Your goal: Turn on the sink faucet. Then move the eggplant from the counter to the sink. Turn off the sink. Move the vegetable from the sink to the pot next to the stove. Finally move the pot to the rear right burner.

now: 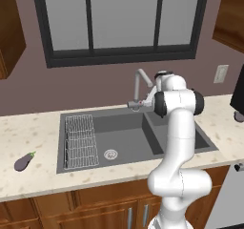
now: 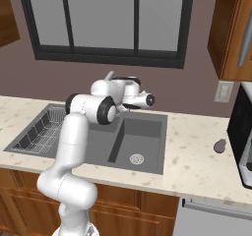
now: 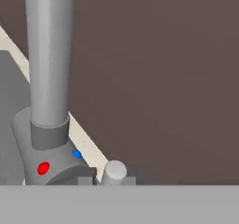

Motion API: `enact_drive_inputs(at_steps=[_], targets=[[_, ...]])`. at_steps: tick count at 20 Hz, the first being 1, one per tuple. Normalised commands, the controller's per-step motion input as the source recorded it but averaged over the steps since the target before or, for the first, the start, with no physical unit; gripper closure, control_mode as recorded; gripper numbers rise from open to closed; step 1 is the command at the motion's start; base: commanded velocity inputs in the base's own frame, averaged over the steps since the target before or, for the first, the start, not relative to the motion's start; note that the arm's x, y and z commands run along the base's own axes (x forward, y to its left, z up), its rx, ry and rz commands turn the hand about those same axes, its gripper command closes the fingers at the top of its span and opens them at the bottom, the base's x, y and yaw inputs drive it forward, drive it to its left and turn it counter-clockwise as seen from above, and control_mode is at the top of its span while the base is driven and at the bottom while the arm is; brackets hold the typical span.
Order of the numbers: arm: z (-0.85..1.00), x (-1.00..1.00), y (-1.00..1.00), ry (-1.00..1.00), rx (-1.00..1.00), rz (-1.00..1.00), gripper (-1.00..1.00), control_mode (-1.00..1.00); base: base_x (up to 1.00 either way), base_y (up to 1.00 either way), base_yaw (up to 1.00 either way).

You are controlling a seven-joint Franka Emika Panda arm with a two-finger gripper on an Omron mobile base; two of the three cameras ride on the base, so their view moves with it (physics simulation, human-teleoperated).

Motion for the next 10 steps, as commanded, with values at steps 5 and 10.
enact_drive_inputs(at_steps=[5,10], targets=[[-0.25,0.00,-0.76,0.00,0.02,-0.08,1.00,-1.00,0.00,0.00,0.00],[-0.35,0.00,-0.90,0.01,0.01,-0.04,1.00,-1.00,0.00,0.00,0.00]])
